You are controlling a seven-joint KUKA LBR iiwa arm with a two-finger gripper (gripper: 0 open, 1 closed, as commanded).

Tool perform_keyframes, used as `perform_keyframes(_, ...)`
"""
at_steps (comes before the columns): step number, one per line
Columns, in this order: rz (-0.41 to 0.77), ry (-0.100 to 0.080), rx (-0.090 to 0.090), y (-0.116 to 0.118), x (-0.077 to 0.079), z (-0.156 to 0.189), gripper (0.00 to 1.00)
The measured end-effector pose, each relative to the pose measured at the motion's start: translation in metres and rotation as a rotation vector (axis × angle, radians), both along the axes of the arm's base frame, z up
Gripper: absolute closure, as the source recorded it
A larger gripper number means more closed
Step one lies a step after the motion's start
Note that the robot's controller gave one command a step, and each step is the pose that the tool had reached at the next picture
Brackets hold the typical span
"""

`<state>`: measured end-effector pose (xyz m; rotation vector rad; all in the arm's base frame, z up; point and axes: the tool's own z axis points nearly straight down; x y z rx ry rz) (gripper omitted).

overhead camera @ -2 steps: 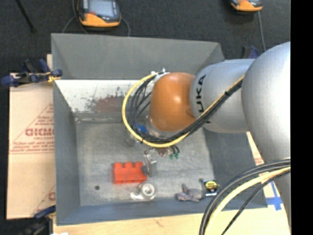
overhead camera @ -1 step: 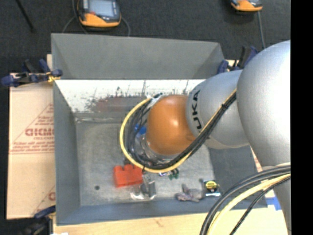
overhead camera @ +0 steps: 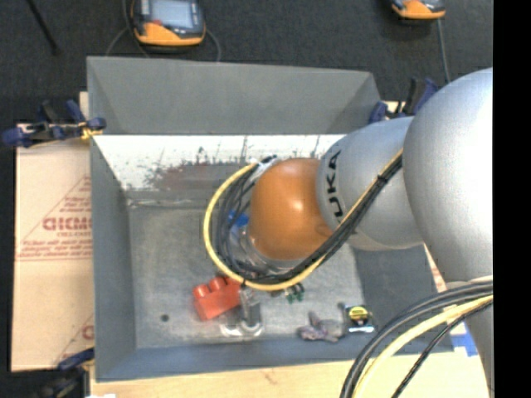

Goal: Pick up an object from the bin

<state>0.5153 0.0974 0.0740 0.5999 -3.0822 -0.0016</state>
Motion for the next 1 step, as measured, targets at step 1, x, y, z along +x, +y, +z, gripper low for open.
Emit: perform_keyframes(1,-0.057,-0.014,0.000,-0.0129,0.0114,0.1618,1.00)
